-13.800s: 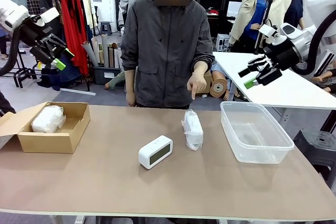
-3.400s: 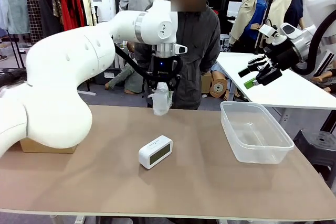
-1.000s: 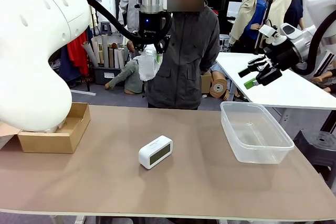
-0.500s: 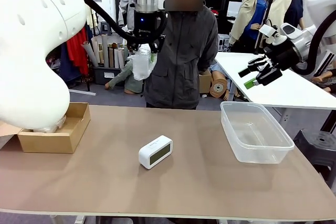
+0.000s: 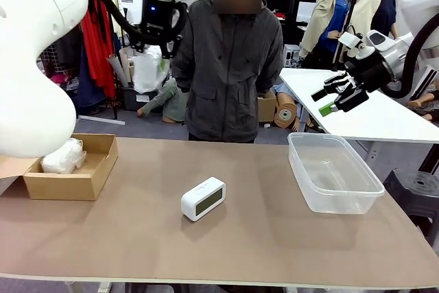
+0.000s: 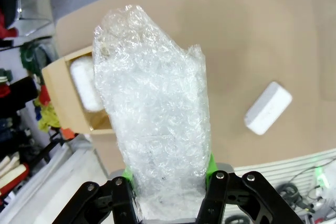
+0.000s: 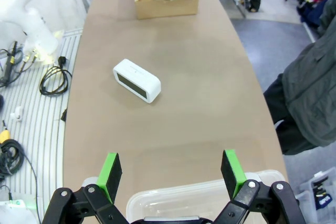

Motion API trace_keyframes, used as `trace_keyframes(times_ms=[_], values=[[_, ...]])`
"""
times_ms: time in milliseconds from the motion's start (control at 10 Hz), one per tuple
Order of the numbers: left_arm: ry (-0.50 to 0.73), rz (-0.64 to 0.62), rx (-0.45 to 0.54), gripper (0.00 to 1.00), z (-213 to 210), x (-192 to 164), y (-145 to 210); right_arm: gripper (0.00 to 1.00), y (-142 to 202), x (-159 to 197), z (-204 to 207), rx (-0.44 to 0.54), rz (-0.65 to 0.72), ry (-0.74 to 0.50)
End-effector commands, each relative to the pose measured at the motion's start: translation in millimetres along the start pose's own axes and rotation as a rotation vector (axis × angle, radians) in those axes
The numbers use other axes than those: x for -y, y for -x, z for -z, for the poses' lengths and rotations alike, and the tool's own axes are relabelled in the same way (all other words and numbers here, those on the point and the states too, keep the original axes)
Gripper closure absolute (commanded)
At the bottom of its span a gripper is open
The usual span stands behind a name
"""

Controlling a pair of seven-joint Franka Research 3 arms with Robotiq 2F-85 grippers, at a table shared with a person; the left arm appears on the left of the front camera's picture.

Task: Separate and place wrapped and unwrapped clocks.
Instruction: If the picked Digital clock is wrapped, place it in the Package Box ; if not, place it in the Organizing box.

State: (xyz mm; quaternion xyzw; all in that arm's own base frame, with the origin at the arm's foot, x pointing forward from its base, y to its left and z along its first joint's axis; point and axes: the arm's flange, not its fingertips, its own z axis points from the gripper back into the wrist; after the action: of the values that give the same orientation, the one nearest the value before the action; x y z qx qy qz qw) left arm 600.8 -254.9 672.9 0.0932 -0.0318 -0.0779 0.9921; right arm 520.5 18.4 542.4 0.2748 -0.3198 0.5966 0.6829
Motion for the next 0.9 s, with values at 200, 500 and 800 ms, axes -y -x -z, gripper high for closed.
trace_keyframes(times_ms=[200, 500, 800], values=[[-0.068, -0.068, -0.123, 1.0, 106.3, -54.8, 100.0, 0.0, -0.8, -1.0, -0.4, 0.0, -0.002, 0.003], [-0.084, -0.175, -0.341, 1.0, 151.8, -88.3, 141.3, 0.0, -0.8, -1.0, -0.4, 0.0, -0.002, 0.003], [-0.063, -0.285, -0.167, 1.0, 185.0, -96.4, 162.4, 0.0, -0.8, -1.0, -0.4, 0.0, -0.002, 0.003]])
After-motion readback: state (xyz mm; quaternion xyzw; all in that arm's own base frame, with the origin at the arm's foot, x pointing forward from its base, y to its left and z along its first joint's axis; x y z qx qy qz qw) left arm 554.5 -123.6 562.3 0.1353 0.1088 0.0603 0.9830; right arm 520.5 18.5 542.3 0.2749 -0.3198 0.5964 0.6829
